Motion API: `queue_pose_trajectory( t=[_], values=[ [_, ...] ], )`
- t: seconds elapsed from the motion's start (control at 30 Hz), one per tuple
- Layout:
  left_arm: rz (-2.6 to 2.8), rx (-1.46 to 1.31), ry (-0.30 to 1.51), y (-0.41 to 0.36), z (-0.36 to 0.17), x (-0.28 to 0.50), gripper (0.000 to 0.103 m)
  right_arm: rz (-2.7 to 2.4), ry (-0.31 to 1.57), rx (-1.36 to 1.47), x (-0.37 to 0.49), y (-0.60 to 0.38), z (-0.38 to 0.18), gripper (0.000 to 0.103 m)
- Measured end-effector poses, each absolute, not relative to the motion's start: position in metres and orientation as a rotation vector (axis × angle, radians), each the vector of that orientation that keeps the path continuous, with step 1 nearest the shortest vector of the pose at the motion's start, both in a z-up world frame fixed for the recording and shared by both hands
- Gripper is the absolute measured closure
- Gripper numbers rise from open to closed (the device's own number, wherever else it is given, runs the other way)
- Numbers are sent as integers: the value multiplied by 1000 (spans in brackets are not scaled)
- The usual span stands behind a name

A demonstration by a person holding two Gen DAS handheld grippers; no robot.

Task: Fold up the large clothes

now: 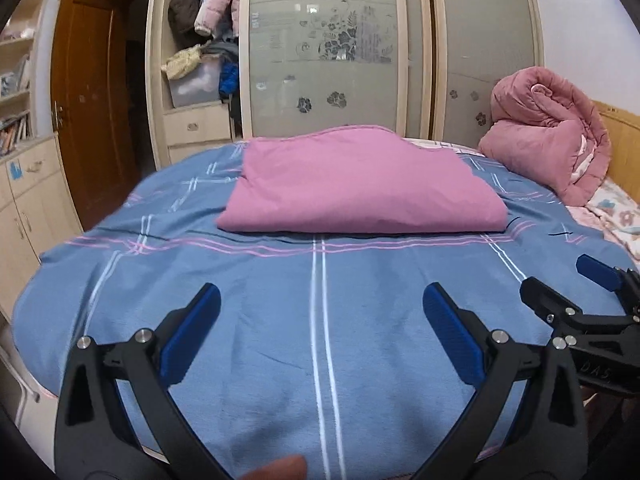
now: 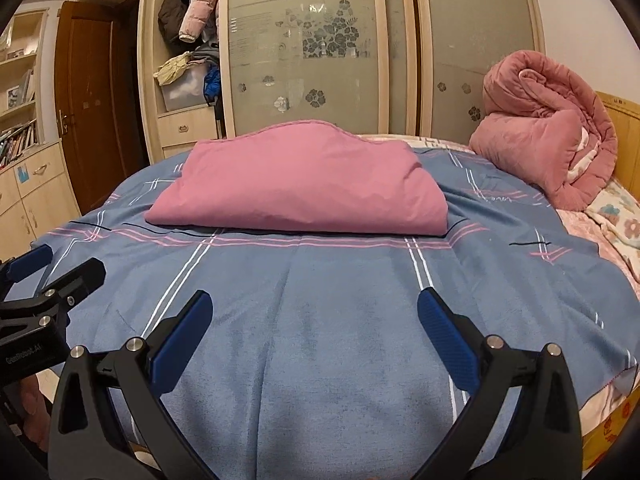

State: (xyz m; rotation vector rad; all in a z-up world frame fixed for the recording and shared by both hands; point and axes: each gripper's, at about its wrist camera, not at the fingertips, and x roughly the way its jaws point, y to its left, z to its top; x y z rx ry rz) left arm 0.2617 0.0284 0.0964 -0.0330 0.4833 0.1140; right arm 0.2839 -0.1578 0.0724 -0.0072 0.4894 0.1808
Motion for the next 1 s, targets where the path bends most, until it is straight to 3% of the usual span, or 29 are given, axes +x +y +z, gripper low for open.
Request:
queue_pose_trajectory(
  t=[1.0],
  values=[
    [112, -62, 506, 32, 93, 268, 2, 177, 468, 0, 281, -160, 76, 1]
  ],
)
